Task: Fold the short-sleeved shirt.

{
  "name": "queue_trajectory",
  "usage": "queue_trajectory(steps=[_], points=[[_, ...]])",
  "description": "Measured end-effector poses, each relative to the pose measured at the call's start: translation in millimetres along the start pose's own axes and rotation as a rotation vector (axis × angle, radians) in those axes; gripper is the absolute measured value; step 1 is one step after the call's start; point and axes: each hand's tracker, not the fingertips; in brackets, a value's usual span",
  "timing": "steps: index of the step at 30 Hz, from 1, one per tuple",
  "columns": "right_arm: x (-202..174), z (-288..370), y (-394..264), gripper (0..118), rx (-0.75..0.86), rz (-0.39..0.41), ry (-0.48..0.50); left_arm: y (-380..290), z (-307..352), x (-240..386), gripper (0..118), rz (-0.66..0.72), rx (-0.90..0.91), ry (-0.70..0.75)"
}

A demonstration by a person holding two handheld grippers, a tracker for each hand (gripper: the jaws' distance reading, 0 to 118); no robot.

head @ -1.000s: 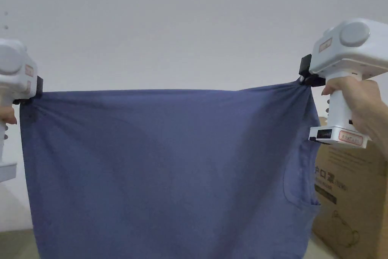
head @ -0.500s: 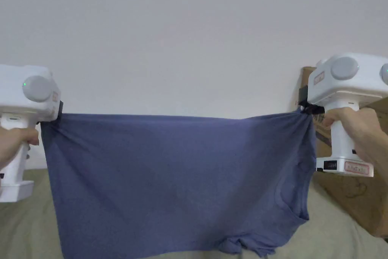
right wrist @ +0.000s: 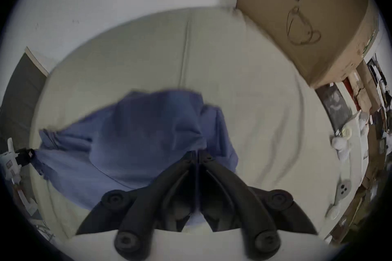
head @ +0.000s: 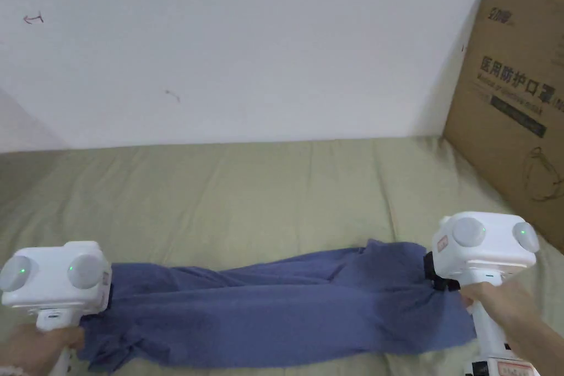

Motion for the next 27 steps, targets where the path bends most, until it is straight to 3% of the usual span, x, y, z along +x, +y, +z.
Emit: queue_trajectory(steps=[7,10,16,19,27], points=[[26.0,49.1,-45.0,2,0.037,-0.058,0.058,-39.4,36.4,-27.4,2,0.016,0.053,-0.057],[33.3,85.8,-80.1,2,0.078,-0.029,0.067,-75.5,77.8,-39.0,2,0.010,0.105,-0.067],[60.9,146.4,-200.2,2,0.087,-0.032,0.123,-194.9,162.0,-61.8,2,-0.015,0.143,-0.068],[72.7,157.3,-271.7,2,0.042,-0.015,0.107,-262.2,182.4,-69.2,2,-0.036,0.124,-0.058],[97.9,177.8,-402.9,2,-0.023,-0.115,0.119,-384.6,203.8,-82.9,2,-0.049,0.018,-0.031]])
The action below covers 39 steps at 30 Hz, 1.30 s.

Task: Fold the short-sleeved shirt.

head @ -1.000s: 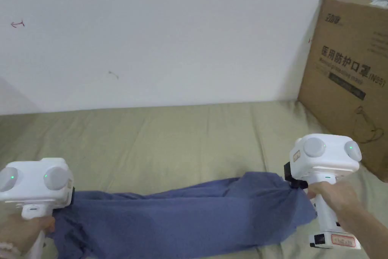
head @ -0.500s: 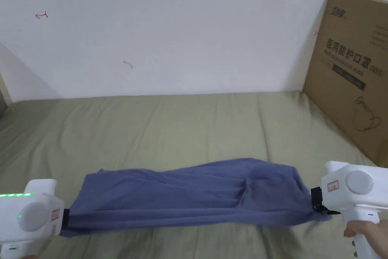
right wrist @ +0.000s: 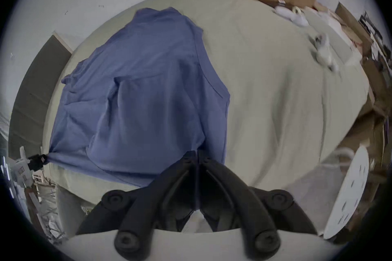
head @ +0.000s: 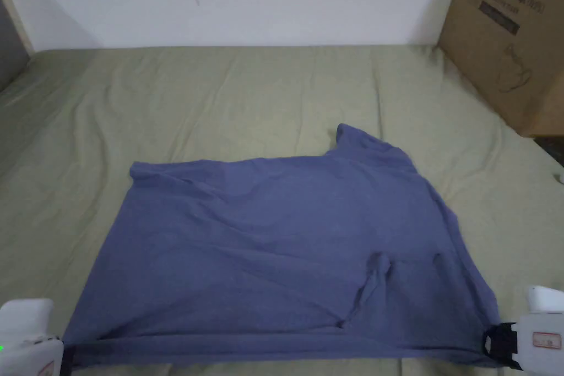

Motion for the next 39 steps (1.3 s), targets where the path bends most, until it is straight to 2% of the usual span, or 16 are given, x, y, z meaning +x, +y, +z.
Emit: queue_trajectory(steps=[6,8,10,11,15,18,19,20,21,28,29,31,34,37,38,39], points=[[-3.0,2.4,-3.6,2,0.028,-0.029,0.004,-5.7,2.6,-2.6,11,-0.012,0.046,0.009],[-8.3,4.9,1.2,8,0.048,-0.012,-0.003,-3.1,6.9,-3.9,39,0.005,0.062,0.013],[-13.1,8.2,5.2,46,0.052,0.015,-0.033,0.6,11.8,-4.4,93,0.013,0.058,0.005],[-14.5,10.6,6.2,64,0.060,0.041,-0.066,0.3,14.9,-5.1,101,0.018,0.056,-0.003],[-23.1,31.6,5.6,69,0.114,0.109,-0.074,-2.1,34.5,-8.2,94,0.039,0.104,-0.040],[-30.3,42.5,1.6,61,0.141,0.135,-0.022,-7.7,48.2,-7.5,56,0.063,0.125,-0.093],[-33.4,45.5,-3.0,61,0.160,0.144,-0.018,-10.4,47.3,-6.9,56,0.063,0.122,-0.091],[-37.2,46.2,-8.9,41,0.179,0.145,-0.021,-13.1,44.3,-5.6,25,0.061,0.109,-0.084],[-39.8,43.8,-14.7,0,0.177,0.136,-0.030,-20.2,40.5,-3.0,0,0.057,0.106,-0.061],[-47.3,20.2,-39.9,0,0.073,0.164,-0.013,-40.6,29.5,-16.0,1,0.130,0.083,-0.080],[-46.8,19.3,-40.5,0,0.069,0.159,-0.011,-38.9,29.0,-18.2,11,0.130,0.081,-0.081],[-45.5,18.6,-38.5,0,0.059,0.143,0.006,-34.3,26.9,-22.2,55,0.133,0.076,-0.074],[-45.7,15.8,-37.2,0,0.055,0.140,0.007,-28.1,18.3,-25.8,73,0.131,0.099,-0.096],[-44.9,11.6,-37.3,0,0.042,0.140,0.006,-20.3,1.4,-24.0,73,0.127,0.081,-0.090],[-44.3,10.1,-37.4,0,0.036,0.143,0.006,-19.1,-6.8,-24.8,61,0.126,0.056,-0.109],[-43.6,9.4,-37.4,0,0.033,0.142,0.004,-19.0,-12.7,-24.6,17,0.136,0.028,-0.119]])
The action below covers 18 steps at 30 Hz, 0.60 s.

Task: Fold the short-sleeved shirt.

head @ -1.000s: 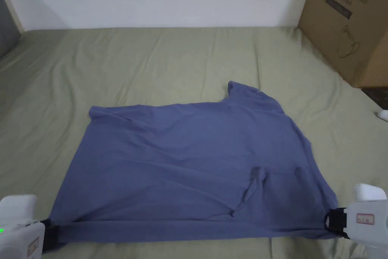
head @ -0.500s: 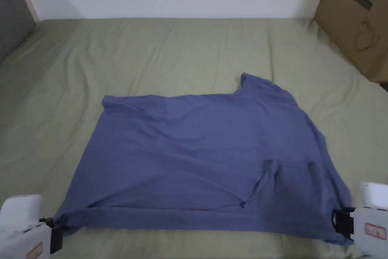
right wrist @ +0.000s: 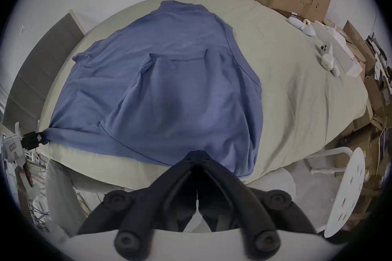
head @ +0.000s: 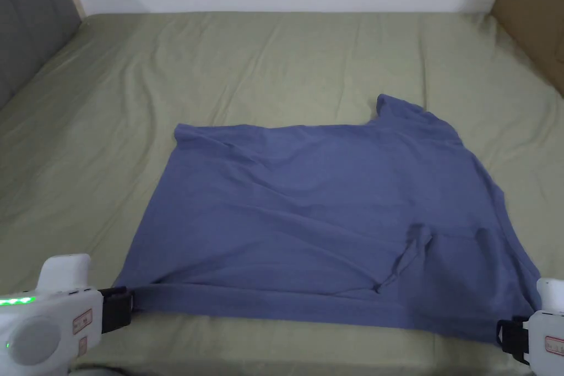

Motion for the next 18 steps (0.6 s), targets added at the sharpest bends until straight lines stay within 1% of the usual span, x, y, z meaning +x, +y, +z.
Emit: queue_trajectory(steps=[1,2,3,5,7,10,11,12,13,14,17,18], points=[[1.0,-0.3,-0.7,0,-0.002,-0.004,-0.005,-0.2,-8.4,0.0,1,-0.001,-0.040,-0.019],[2.6,-0.4,-1.3,0,-0.004,-0.011,-0.006,-2.4,-14.0,1.5,1,-0.005,-0.061,-0.031],[4.5,0.4,-1.9,0,-0.003,-0.019,-0.003,-4.1,-14.6,2.4,1,-0.006,-0.031,-0.005],[7.3,4.3,-2.5,0,-0.001,-0.033,-0.002,-5.4,-10.1,1.3,1,-0.011,-0.030,-0.004],[11.2,7.6,-2.6,0,0.004,-0.036,-0.005,-2.7,-4.5,-3.2,1,0.026,-0.003,-0.031],[17.6,10.3,1.1,1,0.014,-0.040,-0.018,0.0,2.4,-3.9,1,0.053,-0.010,-0.042],[20.1,10.8,2.7,13,0.025,-0.052,-0.031,-1.3,3.4,-3.2,1,0.051,-0.008,-0.044],[22.5,10.4,5.0,41,0.032,-0.064,-0.035,-2.3,3.8,-2.1,1,0.044,-0.008,-0.040],[24.9,9.6,7.3,63,0.031,-0.075,-0.033,-3.4,4.3,-1.2,1,0.037,-0.009,-0.035],[27.2,9.1,9.7,76,0.031,-0.091,-0.025,-2.0,6.1,2.6,1,0.027,-0.010,-0.031],[30.7,0.2,15.6,76,0.018,-0.093,-0.008,-3.9,5.8,1.8,1,0.020,-0.013,-0.022],[31.1,-6.3,16.2,72,-0.006,-0.081,-0.017,-2.1,6.4,3.9,1,0.023,-0.015,-0.024]])
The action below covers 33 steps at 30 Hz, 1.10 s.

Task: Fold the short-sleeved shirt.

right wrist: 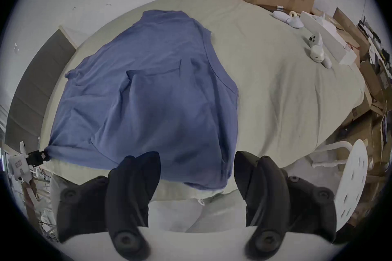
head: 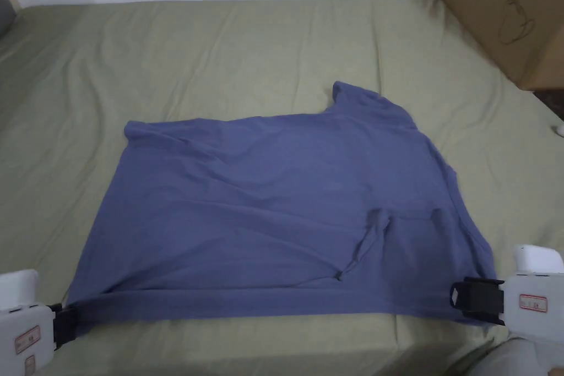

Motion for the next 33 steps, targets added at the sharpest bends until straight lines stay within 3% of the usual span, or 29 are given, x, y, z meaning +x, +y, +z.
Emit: queue_trajectory(steps=[1,2,3,5,19,23,27,31,32,33], points=[[-0.8,-4.9,-1.1,47,-0.021,0.038,-0.009,-0.6,-0.3,-0.6,1,0.002,-0.002,-0.001],[-3.5,-10.9,-2.4,0,-0.039,0.079,-0.018,-1.4,-0.6,-1.4,1,0.001,-0.005,0.001],[-4.9,-15.9,-3.9,1,-0.059,0.058,-0.068,-2.1,-0.5,-2.1,1,0.002,-0.009,0.001],[-2.6,-18.7,-3.5,1,-0.073,0.030,-0.005,-1.1,0.5,-1.5,1,0.003,-0.009,0.000],[0.4,26.0,57.4,1,0.070,-0.012,0.045,46.7,28.3,6.0,1,-0.039,0.050,-0.023],[-3.2,7.9,100.5,1,0.085,-0.006,0.046,92.5,11.8,13.0,1,-0.073,0.067,-0.014],[-4.3,-24.8,138.4,1,0.063,-0.049,0.048,131.8,-26.4,24.9,1,-0.102,0.036,-0.021],[-8.8,-62.1,155.3,1,-0.006,-0.013,-0.001,150.5,-61.2,35.1,2,-0.149,0.011,-0.015],[-7.9,-66.8,156.5,1,-0.023,-0.036,0.012,151.0,-67.2,38.3,5,-0.160,0.010,-0.003],[-5.8,-69.9,157.1,1,-0.042,-0.073,0.042,151.1,-71.0,40.0,21,-0.177,0.009,0.019]])
